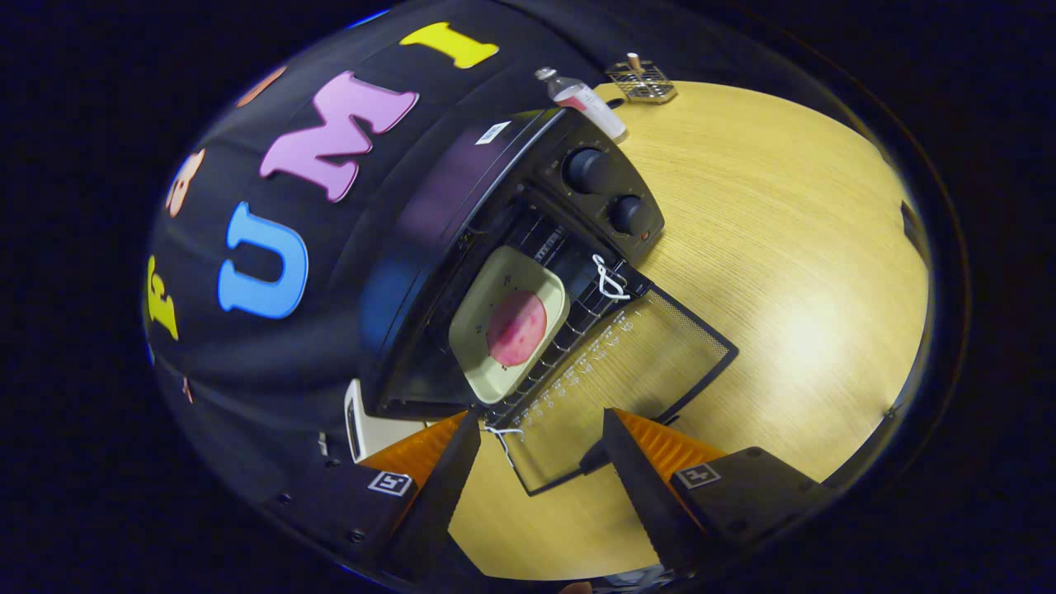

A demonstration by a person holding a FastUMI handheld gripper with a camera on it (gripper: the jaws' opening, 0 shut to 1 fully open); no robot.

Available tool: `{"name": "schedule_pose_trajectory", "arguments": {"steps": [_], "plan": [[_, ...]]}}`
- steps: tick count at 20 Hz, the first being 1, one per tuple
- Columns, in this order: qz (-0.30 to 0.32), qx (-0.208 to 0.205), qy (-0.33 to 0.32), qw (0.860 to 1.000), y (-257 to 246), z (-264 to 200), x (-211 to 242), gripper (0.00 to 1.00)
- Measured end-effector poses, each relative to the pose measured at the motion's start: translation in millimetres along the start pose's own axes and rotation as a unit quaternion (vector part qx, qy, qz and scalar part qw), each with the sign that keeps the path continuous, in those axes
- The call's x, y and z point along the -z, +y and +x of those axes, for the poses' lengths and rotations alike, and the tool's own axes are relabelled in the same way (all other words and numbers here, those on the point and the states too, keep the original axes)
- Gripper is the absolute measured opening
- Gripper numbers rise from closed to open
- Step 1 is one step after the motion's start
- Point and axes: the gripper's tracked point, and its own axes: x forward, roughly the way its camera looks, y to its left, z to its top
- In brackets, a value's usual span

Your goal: Open the toaster oven, put the food inside, and close the toaster oven door.

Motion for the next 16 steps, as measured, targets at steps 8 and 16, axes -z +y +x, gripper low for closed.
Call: {"name": "schedule_pose_trajectory", "arguments": {"steps": [8,16], "plan": [[-0.208,0.078,0.044,0.974,-51.3,-5.7,46.9,0.98],[-0.305,0.122,0.078,0.941,-79.3,37.2,80.3,0.99]]}}
